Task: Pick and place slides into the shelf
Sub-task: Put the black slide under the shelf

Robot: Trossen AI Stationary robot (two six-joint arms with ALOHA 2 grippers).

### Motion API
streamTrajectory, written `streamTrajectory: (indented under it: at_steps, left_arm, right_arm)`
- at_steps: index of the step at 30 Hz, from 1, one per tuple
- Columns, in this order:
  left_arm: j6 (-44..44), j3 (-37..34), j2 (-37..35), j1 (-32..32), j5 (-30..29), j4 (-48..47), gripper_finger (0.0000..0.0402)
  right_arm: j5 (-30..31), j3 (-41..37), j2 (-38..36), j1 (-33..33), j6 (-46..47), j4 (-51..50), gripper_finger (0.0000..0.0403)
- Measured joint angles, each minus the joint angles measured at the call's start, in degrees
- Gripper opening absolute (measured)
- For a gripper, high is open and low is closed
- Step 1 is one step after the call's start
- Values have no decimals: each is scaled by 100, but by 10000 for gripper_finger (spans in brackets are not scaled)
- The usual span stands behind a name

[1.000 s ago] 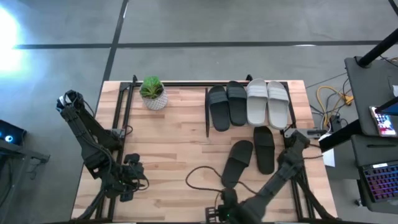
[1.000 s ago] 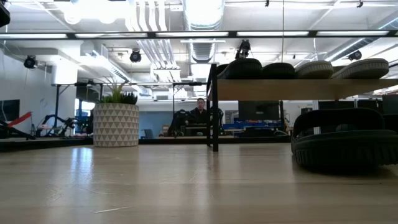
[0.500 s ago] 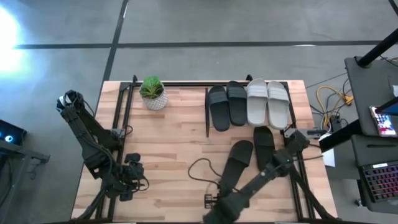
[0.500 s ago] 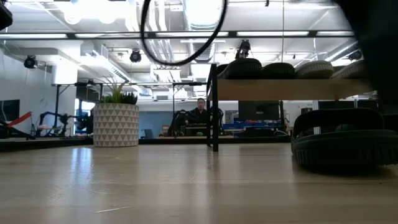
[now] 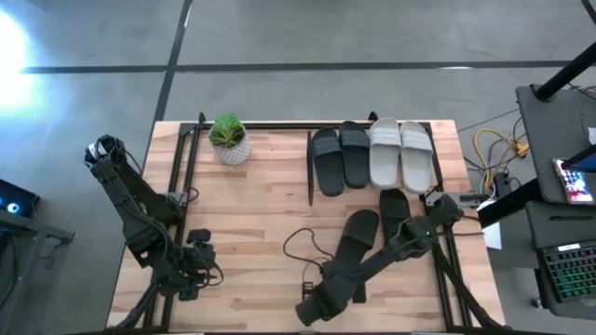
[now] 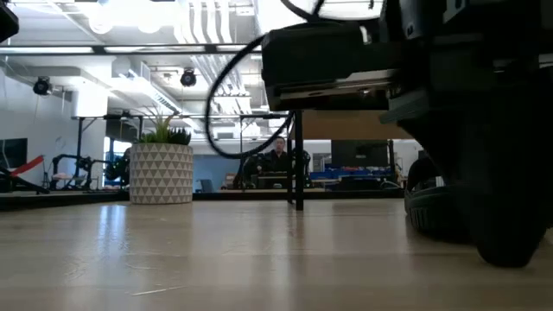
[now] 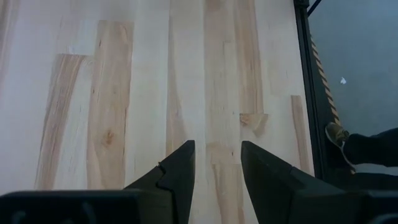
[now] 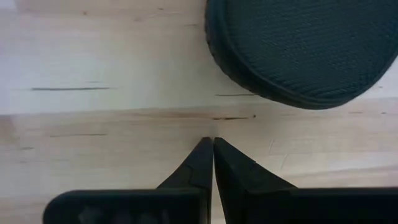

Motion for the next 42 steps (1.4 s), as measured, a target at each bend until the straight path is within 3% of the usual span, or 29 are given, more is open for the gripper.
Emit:
streamTrajectory:
  at_steps: [6,15,22,37,42]
  left_arm:
    - [32,-2,2,0,1,-44,115]
    - [32,-72,13,1,-11,-47,115]
    - [32,-118,26,0,-23,-55,115]
    - [28,-120,37,0,-23,-50,115]
    - [25,-122,37,0,-23,-45,115]
  right_arm:
    - [14,-250,-117,-20,214,-45,9]
    - [-235,-566,-267,-9,713,-1486,9]
    - [-547,-1322,-668,17,896,-1402,9]
    - [-521,-2569,-1774,30,854,-1411,9]
    - [-542,-2595,-2118,235,979,-505,9]
